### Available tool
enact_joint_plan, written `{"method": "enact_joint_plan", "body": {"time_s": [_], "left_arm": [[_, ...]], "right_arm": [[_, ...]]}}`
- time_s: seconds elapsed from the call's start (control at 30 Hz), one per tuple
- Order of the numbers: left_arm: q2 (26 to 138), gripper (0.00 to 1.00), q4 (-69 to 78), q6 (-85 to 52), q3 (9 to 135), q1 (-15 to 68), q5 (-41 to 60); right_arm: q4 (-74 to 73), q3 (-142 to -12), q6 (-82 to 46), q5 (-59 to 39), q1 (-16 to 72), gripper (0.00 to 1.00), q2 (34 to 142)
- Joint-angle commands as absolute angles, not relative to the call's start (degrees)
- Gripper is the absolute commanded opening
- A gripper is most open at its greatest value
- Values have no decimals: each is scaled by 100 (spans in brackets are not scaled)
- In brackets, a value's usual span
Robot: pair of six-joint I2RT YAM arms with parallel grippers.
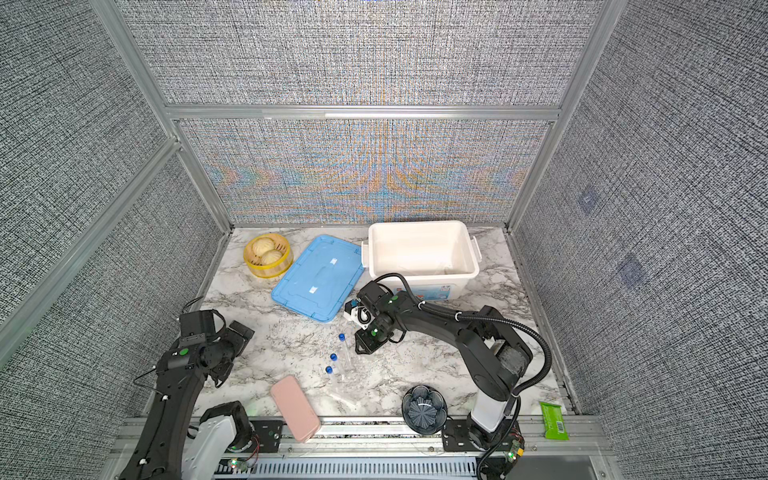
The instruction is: Organize the chemistry lab equipment
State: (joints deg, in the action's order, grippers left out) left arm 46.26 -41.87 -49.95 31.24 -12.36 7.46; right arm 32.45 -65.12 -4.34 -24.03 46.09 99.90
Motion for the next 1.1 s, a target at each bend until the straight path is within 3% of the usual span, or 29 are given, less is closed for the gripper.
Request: {"method": "enact_joint_plan", "body": {"time_s": [0.0, 0.8, 1.07], "left_arm": [[4620, 99, -4140, -4985, 3129, -1239, 720], [4596, 99, -4166, -5007, 3111, -1244, 709], [4579, 99, -4188, -5006, 3120, -1239, 703]], "right_arm": [[3582, -6554, -172, -2367, 4605, 30, 10060], [3298, -6715, -244, -2427, 4610, 32, 10458], [3187, -6547, -379, -1877, 4677, 26, 10344]]}}
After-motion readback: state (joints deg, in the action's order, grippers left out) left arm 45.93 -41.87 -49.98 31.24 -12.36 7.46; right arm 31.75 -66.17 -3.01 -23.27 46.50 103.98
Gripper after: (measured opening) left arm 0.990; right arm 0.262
